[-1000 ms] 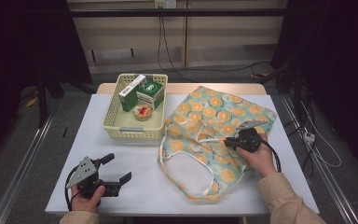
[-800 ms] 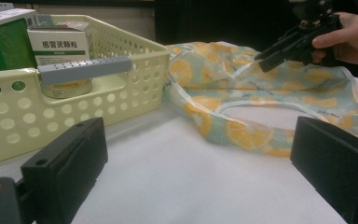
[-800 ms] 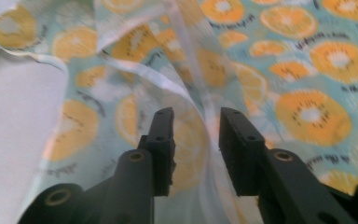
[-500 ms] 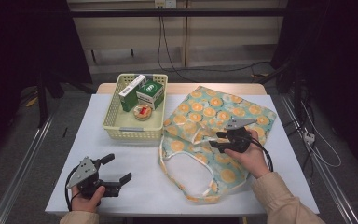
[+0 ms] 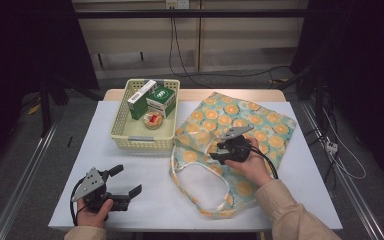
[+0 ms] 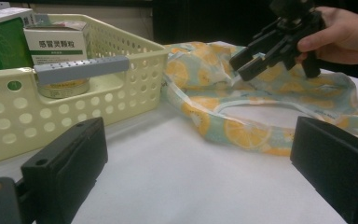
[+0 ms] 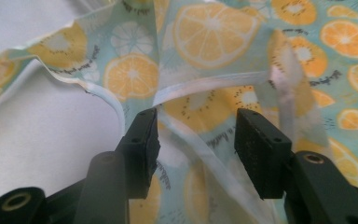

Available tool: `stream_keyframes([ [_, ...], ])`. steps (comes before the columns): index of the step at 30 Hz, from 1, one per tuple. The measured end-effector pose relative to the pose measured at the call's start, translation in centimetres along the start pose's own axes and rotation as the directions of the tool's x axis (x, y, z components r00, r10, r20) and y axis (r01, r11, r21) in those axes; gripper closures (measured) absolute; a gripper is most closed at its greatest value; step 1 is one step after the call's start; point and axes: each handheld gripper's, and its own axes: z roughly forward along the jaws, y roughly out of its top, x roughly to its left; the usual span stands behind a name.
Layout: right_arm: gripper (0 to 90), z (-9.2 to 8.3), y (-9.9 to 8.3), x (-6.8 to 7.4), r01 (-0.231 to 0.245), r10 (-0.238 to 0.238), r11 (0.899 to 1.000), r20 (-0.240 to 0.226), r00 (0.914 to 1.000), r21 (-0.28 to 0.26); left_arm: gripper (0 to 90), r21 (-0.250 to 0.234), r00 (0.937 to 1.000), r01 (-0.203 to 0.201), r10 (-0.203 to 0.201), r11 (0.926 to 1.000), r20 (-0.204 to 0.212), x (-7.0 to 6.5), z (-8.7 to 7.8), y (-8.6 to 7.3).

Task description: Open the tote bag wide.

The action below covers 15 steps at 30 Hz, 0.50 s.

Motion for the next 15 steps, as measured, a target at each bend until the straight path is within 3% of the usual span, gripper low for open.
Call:
stream_keyframes([
  [8, 56.9, 3.1, 0.6, 0.9, 0.053, -0.050, 0.996, -0.034, 0.9982, 0.067, 3.7, 0.001, 1.0000, 0.002, -0.002, 1.0000, 0.002, 0.1, -0.1, 0.0],
  [13, 74.2, 4.0, 0.8, 1.3, 0.077, -0.073, 0.994, -0.063, 0.9954, 0.072, 3.8, -0.007, 0.9999, 0.012, -0.012, 0.9999, -0.002, 0.2, -0.2, -0.1],
  [15, 80.1, 4.0, 0.9, 1.3, 0.084, -0.080, 0.993, -0.051, 0.9955, 0.080, 3.8, -0.008, 0.9999, 0.011, -0.011, 0.9999, 0.000, 0.2, -0.1, 0.0],
])
